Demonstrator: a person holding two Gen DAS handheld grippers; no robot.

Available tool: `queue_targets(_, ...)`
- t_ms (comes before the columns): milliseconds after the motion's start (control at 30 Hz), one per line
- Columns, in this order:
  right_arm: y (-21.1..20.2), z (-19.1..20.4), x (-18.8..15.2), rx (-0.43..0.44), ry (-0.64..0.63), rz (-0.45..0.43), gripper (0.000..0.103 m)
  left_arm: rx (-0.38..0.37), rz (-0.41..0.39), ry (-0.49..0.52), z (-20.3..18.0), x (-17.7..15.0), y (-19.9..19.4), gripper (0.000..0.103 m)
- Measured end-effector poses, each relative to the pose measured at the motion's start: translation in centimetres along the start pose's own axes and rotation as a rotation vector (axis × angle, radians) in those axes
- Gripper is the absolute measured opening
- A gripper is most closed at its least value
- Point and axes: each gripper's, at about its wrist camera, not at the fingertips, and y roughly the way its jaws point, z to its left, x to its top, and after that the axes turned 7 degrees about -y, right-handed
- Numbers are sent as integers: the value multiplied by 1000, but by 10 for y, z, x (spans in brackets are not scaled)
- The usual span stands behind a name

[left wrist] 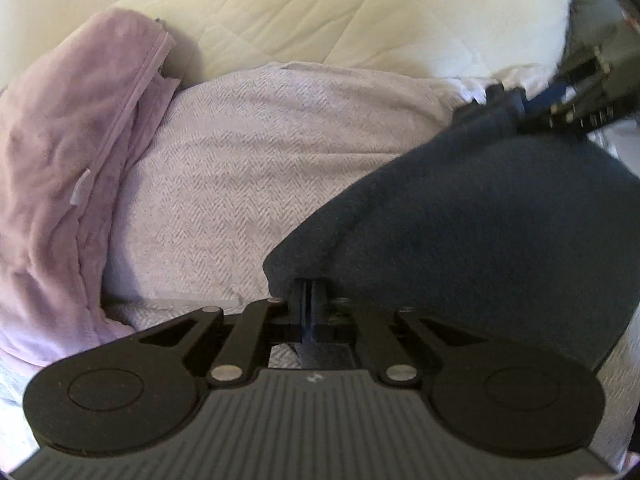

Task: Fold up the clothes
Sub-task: 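Lower the dark grey garment onto the stack with both grippers, then smooth and square the garment on the stack with both grippers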

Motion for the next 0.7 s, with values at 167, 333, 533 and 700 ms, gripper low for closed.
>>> queue_targets(167,-4,-12,19,32,14,22,35,-6,35,3,3,3,2,0)
queue_targets(333,-38,23,31,53,-58,-76,35,-25,40,-11,7,3,-2,0)
queue_targets(533,-25,74,41,153,-142,-83,36,-96,-45,-178,33,-10,-45,17)
queue_targets(700,1,81,87,184,-145,-77,39,-181,-60,-410,46,-53,-75,30)
